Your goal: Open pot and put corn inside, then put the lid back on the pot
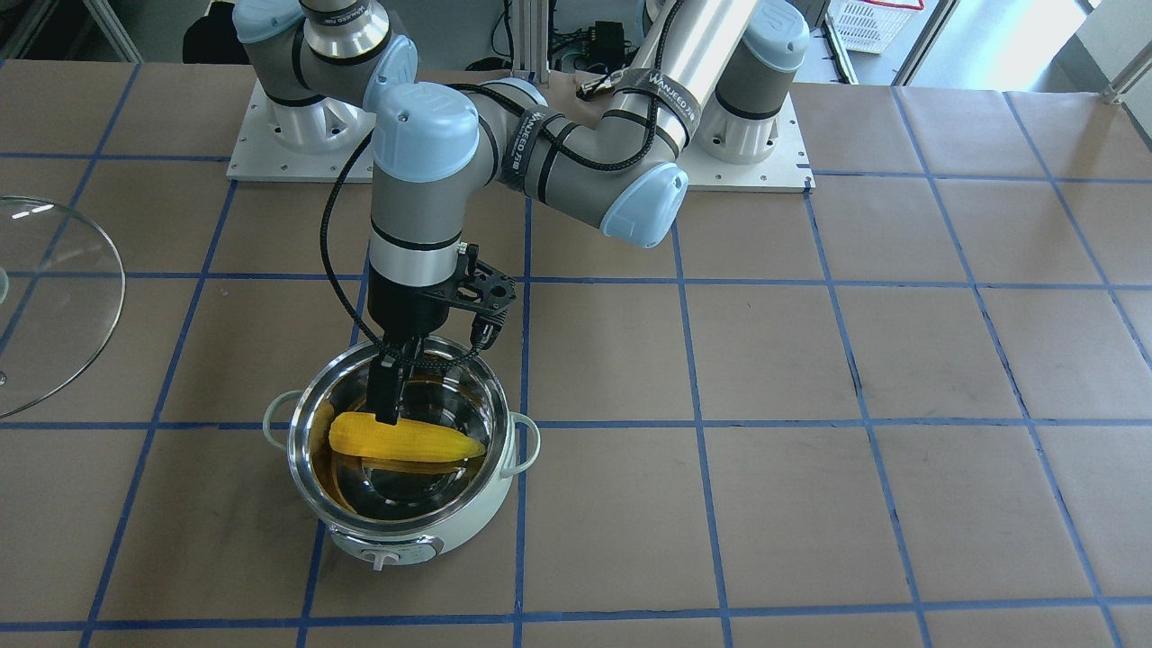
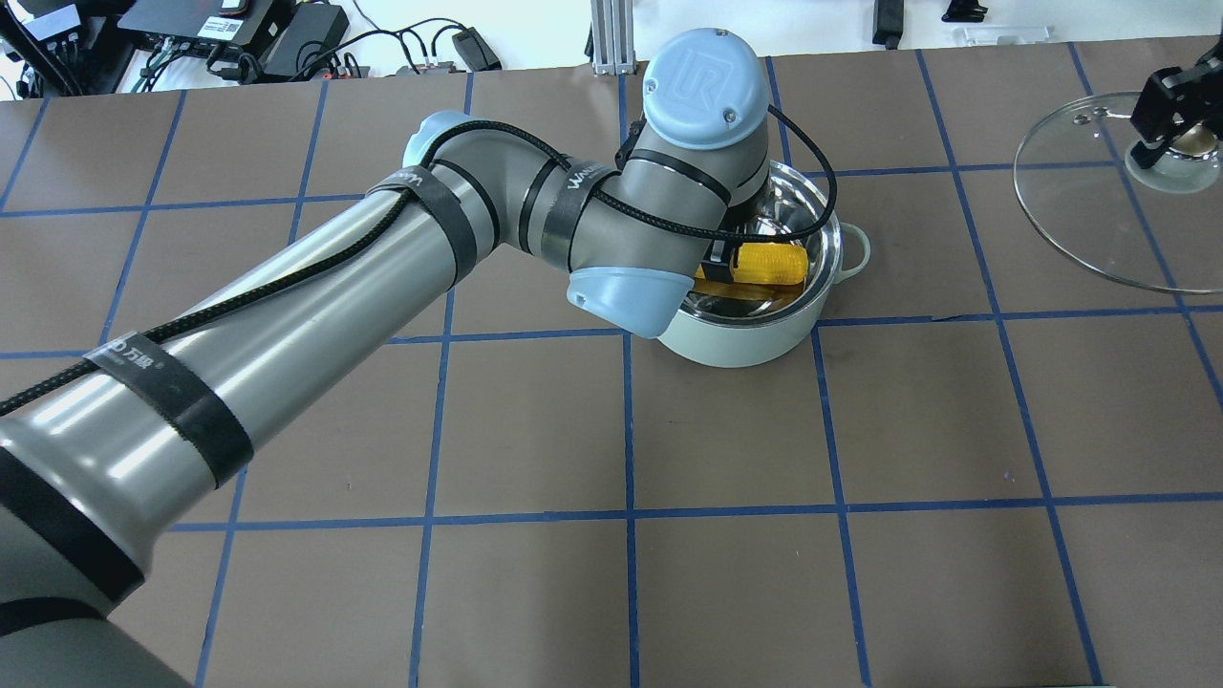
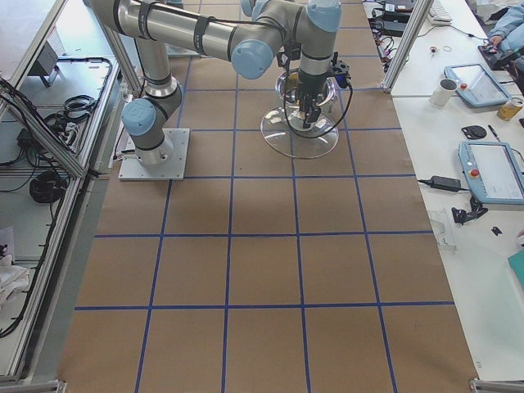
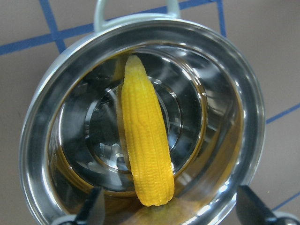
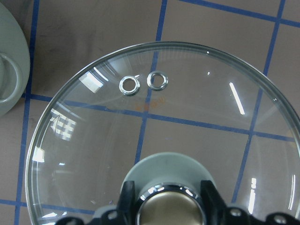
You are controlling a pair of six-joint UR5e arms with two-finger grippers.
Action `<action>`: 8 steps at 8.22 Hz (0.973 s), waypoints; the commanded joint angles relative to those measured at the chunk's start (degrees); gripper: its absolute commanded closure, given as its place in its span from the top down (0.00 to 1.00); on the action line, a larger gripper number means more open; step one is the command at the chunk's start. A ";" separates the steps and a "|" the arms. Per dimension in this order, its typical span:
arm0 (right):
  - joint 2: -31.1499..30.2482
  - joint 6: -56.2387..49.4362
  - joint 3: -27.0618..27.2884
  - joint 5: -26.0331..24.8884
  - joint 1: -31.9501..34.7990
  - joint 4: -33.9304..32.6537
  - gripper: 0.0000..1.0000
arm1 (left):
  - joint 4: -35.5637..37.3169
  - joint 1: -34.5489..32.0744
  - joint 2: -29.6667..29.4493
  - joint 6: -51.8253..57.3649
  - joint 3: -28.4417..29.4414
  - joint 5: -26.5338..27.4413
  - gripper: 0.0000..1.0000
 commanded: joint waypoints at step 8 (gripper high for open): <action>3.53 28.70 0.22 2.14 16.76 -8.09 0.28 | -19.26 21.81 13.30 72.31 0.38 -4.41 1.00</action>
